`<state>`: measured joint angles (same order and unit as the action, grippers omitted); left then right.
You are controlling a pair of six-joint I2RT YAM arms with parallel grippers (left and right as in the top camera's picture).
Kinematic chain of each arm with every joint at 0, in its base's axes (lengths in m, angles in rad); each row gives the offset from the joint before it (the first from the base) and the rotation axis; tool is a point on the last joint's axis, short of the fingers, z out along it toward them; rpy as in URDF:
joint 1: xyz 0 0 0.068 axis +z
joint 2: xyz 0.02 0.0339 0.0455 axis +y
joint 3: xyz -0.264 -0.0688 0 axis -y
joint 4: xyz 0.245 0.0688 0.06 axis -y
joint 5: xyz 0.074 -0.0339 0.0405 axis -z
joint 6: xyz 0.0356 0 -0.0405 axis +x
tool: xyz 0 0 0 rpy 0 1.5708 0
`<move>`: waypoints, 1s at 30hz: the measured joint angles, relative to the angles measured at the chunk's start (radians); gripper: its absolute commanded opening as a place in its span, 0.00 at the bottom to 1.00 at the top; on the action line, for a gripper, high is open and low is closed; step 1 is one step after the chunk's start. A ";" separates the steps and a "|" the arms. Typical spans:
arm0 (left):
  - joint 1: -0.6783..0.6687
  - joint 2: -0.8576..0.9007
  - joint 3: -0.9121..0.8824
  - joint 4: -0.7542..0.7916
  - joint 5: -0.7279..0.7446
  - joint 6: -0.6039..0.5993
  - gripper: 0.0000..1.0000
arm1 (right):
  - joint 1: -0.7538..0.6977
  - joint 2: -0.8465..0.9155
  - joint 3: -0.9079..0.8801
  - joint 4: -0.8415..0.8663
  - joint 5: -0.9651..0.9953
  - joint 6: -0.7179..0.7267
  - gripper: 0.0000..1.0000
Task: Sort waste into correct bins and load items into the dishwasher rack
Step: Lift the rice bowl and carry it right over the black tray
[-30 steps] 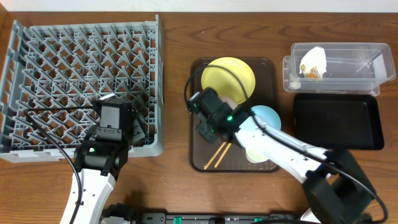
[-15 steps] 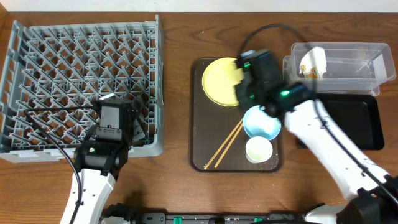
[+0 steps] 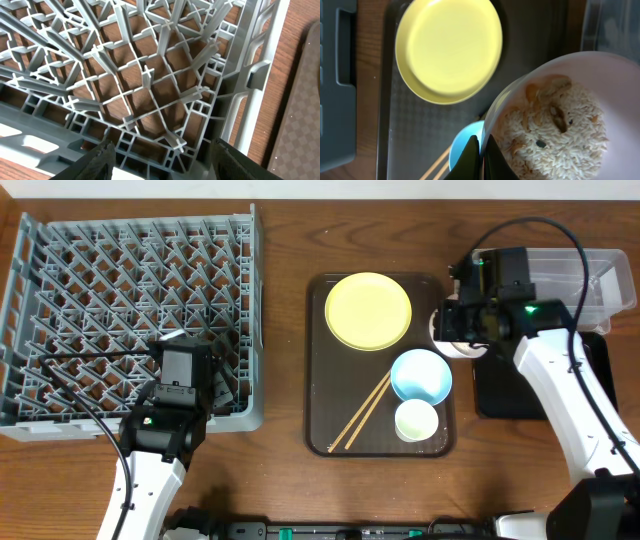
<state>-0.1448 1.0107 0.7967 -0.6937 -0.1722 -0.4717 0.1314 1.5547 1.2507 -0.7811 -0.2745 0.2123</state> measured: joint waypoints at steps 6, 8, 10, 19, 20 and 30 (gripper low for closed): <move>0.000 0.000 0.000 0.003 0.000 0.000 0.64 | -0.045 0.000 -0.002 -0.050 -0.028 0.000 0.01; 0.000 0.000 0.000 0.003 0.000 0.000 0.64 | -0.068 0.000 -0.005 -0.053 -0.045 0.000 0.01; 0.000 0.000 0.000 0.003 0.000 0.000 0.64 | -0.089 0.000 -0.011 -0.048 -0.066 0.000 0.01; 0.000 0.000 0.000 0.003 0.000 0.000 0.64 | -0.244 0.000 -0.099 0.000 -0.245 -0.041 0.01; 0.000 0.000 0.000 0.003 0.000 0.000 0.64 | -0.263 0.000 -0.110 0.009 -0.273 -0.050 0.01; 0.000 0.000 0.000 0.004 0.000 0.000 0.64 | -0.456 0.000 -0.228 0.102 -0.543 -0.143 0.01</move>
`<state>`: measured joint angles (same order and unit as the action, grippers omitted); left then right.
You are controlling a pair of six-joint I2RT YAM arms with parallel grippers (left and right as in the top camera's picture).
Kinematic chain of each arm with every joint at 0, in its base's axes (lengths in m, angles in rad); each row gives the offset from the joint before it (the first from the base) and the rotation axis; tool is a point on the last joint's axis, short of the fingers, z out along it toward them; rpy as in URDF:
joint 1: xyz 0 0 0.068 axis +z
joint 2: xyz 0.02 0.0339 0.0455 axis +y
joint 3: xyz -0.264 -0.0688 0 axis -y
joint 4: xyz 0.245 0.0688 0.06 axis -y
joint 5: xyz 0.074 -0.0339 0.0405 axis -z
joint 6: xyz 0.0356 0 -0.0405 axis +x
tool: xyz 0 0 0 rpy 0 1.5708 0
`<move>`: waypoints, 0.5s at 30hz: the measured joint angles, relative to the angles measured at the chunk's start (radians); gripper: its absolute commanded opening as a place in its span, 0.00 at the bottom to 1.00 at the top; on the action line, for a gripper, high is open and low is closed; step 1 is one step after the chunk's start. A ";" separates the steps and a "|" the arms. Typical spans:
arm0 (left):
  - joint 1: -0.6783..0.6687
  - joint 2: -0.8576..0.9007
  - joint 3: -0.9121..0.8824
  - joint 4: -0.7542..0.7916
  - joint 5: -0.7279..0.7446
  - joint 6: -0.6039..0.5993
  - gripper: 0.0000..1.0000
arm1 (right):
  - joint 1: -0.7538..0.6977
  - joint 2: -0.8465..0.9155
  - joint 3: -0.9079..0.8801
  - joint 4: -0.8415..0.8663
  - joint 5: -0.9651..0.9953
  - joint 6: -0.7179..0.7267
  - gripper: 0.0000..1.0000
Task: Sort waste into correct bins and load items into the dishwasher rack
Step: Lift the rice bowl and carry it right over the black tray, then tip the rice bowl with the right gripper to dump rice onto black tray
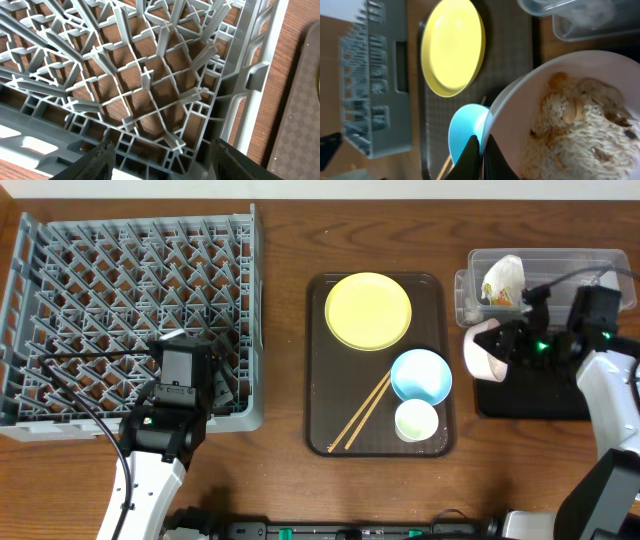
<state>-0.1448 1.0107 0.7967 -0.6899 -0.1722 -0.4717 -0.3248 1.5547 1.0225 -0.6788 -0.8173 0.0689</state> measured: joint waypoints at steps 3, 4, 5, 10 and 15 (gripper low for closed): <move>0.000 0.000 0.000 0.001 0.000 0.000 0.64 | -0.063 0.000 -0.057 0.074 -0.094 -0.014 0.01; 0.000 0.000 0.000 0.001 0.000 0.000 0.64 | -0.086 0.000 -0.078 0.103 -0.135 -0.018 0.01; 0.000 0.000 0.000 0.002 0.000 0.000 0.64 | -0.106 0.000 -0.098 0.135 -0.177 -0.021 0.01; 0.000 0.001 0.000 0.002 0.000 0.000 0.64 | -0.181 0.000 -0.157 0.214 -0.348 -0.029 0.01; 0.000 0.001 0.000 0.002 0.000 0.000 0.64 | -0.227 0.000 -0.187 0.249 -0.480 -0.029 0.01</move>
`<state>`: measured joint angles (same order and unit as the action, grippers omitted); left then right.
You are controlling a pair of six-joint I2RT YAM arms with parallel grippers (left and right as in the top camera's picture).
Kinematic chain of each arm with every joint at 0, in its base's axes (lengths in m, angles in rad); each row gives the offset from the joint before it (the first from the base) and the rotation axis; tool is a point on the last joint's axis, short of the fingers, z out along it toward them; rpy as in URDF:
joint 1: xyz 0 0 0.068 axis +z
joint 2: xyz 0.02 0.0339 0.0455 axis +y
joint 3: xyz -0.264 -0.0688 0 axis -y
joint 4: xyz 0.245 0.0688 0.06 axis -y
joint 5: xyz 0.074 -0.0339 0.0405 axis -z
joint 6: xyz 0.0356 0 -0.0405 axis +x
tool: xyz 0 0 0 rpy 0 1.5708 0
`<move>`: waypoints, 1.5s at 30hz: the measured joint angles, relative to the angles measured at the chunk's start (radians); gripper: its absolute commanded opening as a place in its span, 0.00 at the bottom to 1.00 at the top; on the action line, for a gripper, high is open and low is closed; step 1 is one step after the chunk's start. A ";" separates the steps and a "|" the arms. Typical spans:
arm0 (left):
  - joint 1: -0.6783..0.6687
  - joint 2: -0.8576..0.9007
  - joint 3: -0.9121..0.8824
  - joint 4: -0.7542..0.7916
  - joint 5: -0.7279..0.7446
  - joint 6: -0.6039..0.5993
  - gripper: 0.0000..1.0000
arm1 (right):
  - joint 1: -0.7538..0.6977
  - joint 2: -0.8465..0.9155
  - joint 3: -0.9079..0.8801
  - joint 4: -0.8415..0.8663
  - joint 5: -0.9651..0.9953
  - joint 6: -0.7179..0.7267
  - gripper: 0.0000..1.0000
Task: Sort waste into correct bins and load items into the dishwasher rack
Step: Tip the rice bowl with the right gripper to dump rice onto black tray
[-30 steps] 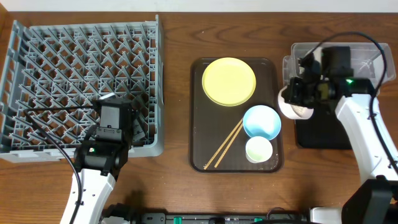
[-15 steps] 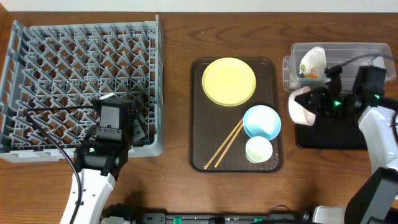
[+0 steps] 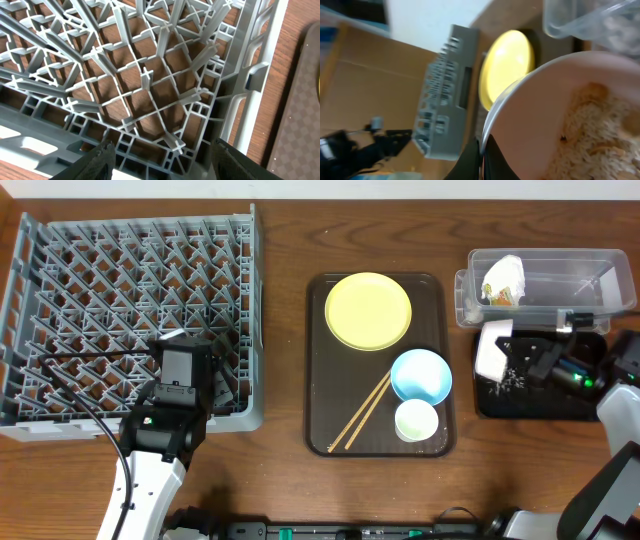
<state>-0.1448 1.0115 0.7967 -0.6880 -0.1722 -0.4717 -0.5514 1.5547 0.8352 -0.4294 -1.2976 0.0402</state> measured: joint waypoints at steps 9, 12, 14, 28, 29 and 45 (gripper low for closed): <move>0.000 0.000 0.000 0.000 0.000 0.000 0.64 | -0.099 0.000 -0.030 0.042 -0.180 -0.016 0.01; 0.000 0.000 0.000 0.000 0.000 0.000 0.64 | -0.113 0.000 -0.043 0.042 -0.196 -0.034 0.01; 0.000 0.000 0.000 0.000 0.000 0.000 0.64 | -0.113 0.000 -0.053 0.043 -0.203 -0.051 0.01; 0.000 0.000 0.000 0.007 0.000 0.000 0.64 | -0.113 0.000 -0.106 0.043 -0.216 -0.337 0.01; 0.000 0.000 0.000 0.007 0.000 0.000 0.64 | -0.113 0.000 -0.106 0.050 -0.216 -0.362 0.01; 0.000 0.000 0.000 0.018 0.000 0.000 0.64 | -0.113 0.000 -0.106 0.076 -0.218 -0.550 0.01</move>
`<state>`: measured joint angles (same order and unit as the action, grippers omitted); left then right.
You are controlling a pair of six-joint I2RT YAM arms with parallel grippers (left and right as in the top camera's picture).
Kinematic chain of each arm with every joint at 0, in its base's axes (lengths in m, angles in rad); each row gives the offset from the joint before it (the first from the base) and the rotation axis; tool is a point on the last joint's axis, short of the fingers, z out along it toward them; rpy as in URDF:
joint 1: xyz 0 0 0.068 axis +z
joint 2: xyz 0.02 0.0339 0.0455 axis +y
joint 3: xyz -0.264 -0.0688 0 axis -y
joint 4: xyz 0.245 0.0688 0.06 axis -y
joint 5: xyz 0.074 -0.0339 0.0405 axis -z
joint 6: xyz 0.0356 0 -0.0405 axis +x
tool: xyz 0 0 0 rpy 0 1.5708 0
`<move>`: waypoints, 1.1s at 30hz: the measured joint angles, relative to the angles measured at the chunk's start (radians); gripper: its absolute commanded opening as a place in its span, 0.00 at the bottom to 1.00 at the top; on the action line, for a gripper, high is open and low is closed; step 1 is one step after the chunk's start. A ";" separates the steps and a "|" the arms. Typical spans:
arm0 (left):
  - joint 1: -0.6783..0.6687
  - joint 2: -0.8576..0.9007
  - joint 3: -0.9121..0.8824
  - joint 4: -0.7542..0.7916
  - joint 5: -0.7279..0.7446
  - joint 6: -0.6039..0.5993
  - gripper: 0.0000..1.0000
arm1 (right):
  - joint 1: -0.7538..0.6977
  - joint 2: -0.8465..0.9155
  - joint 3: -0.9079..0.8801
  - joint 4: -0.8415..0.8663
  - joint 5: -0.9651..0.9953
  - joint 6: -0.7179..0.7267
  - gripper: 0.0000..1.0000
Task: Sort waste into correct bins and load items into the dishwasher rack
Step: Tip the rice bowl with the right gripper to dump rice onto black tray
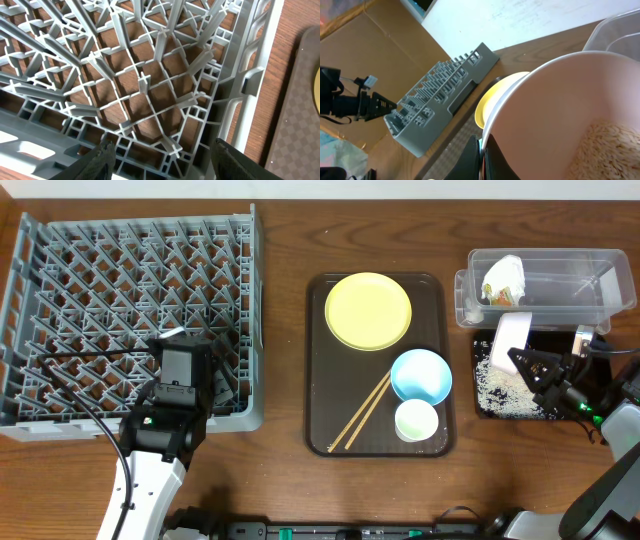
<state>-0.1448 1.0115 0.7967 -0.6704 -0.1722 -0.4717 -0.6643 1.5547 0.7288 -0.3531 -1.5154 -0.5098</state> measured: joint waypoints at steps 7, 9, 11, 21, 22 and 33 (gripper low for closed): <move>0.000 0.000 0.000 0.003 0.000 0.000 0.64 | 0.000 0.000 0.000 0.003 0.075 0.062 0.01; 0.000 0.000 0.000 0.006 0.000 0.000 0.64 | 0.000 0.000 0.000 0.008 0.093 0.072 0.01; 0.000 0.000 0.000 0.008 0.000 0.000 0.64 | 0.000 0.000 0.000 0.013 0.090 0.070 0.01; 0.000 0.000 0.000 0.009 0.000 0.000 0.64 | 0.000 0.000 0.000 0.049 0.039 -0.036 0.01; 0.000 0.000 0.000 0.009 0.000 0.000 0.64 | 0.000 0.000 0.000 0.058 0.032 -0.039 0.01; 0.000 0.000 0.000 0.009 0.000 0.000 0.64 | 0.000 0.000 0.000 0.088 0.003 -0.039 0.01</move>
<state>-0.1448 1.0115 0.7967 -0.6613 -0.1722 -0.4717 -0.6643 1.5547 0.7284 -0.2653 -1.5124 -0.5488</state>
